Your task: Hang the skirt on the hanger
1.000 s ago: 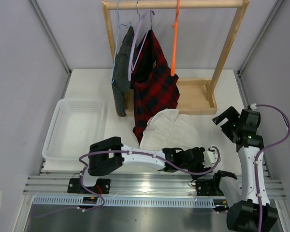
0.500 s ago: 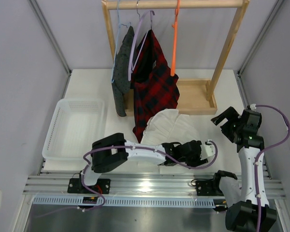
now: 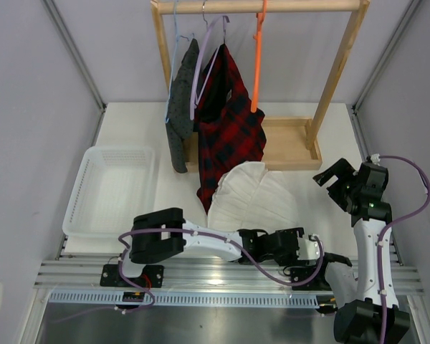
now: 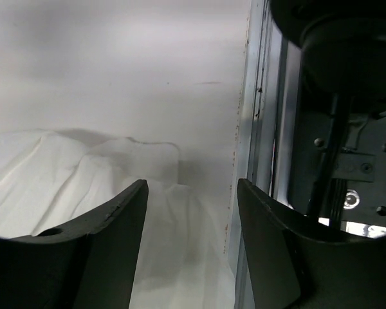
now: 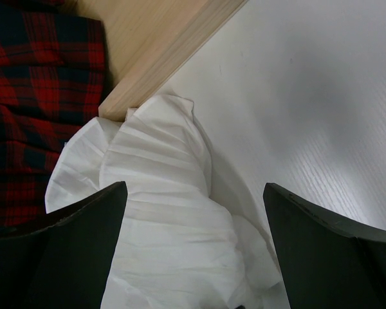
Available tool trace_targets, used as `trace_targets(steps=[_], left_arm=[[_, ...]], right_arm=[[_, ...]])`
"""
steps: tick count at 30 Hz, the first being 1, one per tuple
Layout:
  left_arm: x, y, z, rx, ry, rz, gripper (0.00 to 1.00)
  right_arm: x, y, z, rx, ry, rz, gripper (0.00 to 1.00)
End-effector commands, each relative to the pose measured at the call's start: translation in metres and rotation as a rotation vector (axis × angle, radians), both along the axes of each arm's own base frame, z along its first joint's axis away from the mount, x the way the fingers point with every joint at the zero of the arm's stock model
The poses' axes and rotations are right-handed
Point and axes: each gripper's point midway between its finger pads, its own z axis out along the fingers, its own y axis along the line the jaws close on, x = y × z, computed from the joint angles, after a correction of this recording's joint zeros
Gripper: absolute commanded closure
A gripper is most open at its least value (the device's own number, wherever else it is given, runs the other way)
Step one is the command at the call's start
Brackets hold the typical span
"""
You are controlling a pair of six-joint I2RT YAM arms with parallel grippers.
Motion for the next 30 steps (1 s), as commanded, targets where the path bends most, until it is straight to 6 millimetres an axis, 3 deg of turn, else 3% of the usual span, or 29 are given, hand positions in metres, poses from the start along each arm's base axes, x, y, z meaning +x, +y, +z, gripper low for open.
trace_targets(steps=[1, 7, 14, 23, 25, 29, 30], left_arm=[[0.007, -0.012, 0.049, -0.136, -0.092, 0.0, 0.37], [0.002, -0.02, 0.045, -0.138, -0.133, -0.052, 0.36], [0.005, -0.028, 0.011, -0.068, -0.134, -0.084, 0.36], [0.035, -0.021, -0.027, 0.029, -0.191, 0.008, 0.39], [0.041, -0.016, -0.029, 0.039, -0.209, 0.04, 0.47], [0.049, -0.01, -0.026, 0.04, -0.222, 0.075, 0.74], [0.051, -0.009, -0.022, 0.037, -0.224, 0.083, 0.88]], right_arm=[[0.002, -0.004, 0.015, -0.028, -0.042, 0.003, 0.06], [0.004, -0.002, 0.016, -0.019, -0.047, 0.004, 0.06], [0.003, -0.002, 0.016, -0.021, -0.04, 0.009, 0.06], [0.001, 0.0, 0.015, -0.016, -0.039, 0.019, 0.06], [0.001, 0.0, 0.015, -0.018, -0.04, 0.019, 0.06], [0.002, 0.0, 0.017, -0.016, -0.048, 0.02, 0.06], [0.001, 0.0, 0.016, -0.015, -0.046, 0.021, 0.06]])
